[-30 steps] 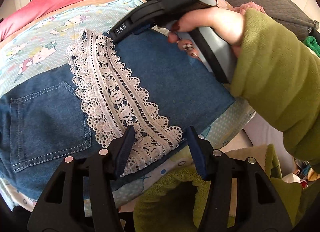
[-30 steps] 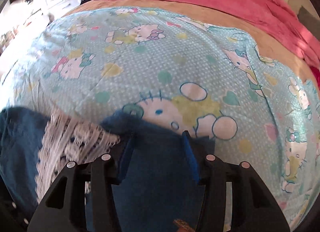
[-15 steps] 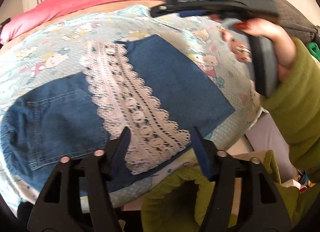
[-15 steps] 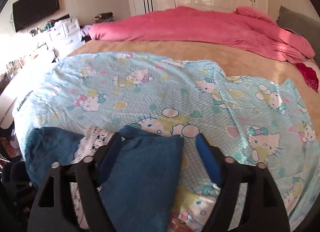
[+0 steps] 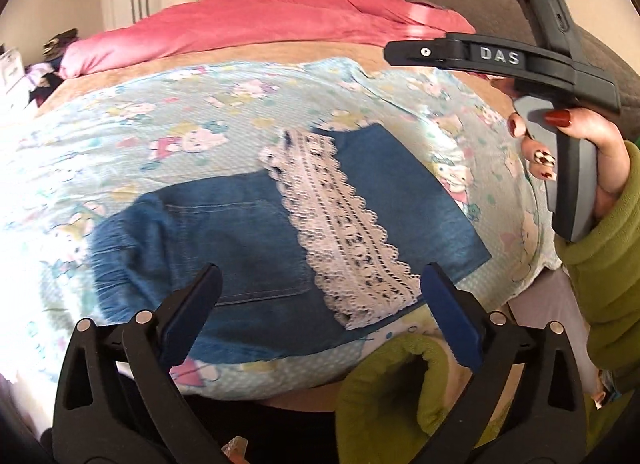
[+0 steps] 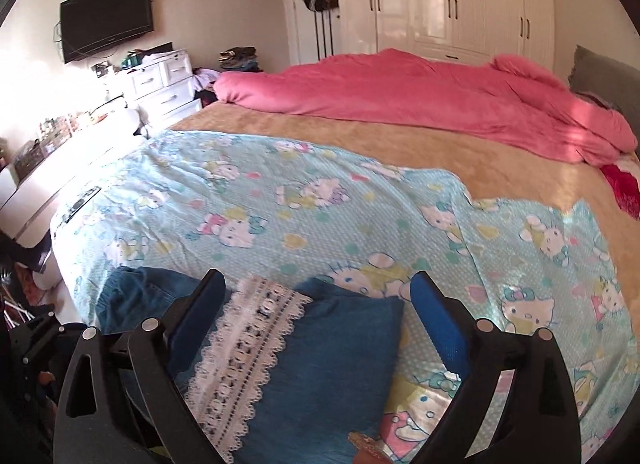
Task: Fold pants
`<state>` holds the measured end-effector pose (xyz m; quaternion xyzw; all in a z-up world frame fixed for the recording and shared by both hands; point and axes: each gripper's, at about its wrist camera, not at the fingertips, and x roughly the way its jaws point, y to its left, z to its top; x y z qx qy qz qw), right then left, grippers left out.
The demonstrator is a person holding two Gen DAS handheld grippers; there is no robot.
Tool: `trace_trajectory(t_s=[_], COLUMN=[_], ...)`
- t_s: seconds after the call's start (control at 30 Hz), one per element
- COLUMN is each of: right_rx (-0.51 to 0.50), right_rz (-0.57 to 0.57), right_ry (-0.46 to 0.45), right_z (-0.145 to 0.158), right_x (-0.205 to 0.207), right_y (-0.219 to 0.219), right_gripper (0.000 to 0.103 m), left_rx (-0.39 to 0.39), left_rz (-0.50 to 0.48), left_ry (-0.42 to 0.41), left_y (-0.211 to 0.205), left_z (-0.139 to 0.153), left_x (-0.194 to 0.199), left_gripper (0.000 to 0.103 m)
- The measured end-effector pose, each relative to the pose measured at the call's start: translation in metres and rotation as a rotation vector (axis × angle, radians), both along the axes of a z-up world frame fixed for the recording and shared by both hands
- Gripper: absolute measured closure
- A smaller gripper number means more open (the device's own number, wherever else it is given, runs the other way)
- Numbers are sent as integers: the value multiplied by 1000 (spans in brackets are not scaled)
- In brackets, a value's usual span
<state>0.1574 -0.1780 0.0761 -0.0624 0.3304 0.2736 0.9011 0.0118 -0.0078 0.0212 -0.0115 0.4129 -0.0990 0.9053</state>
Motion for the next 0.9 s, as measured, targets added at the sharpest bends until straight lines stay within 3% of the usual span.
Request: trace_trajectory(t_s=[0.47,0.77,0.9], right_rx=[-45,-99,-129], right_rz=[151,238,303], right_ry=[-23,29,82], right_z=[23,11,-5], right_x=[-21,-23,-20], right_y=[68,111,130], right_gripper=[10,10,10], left_rx=[-63,-116,-166], left_rz=[102,151,238], left_ry=[1,36,77], left_y=[45,71,103], left_z=[3,-8,-20], left_x=[-17,-18,-16], left_gripper=[10,10,10])
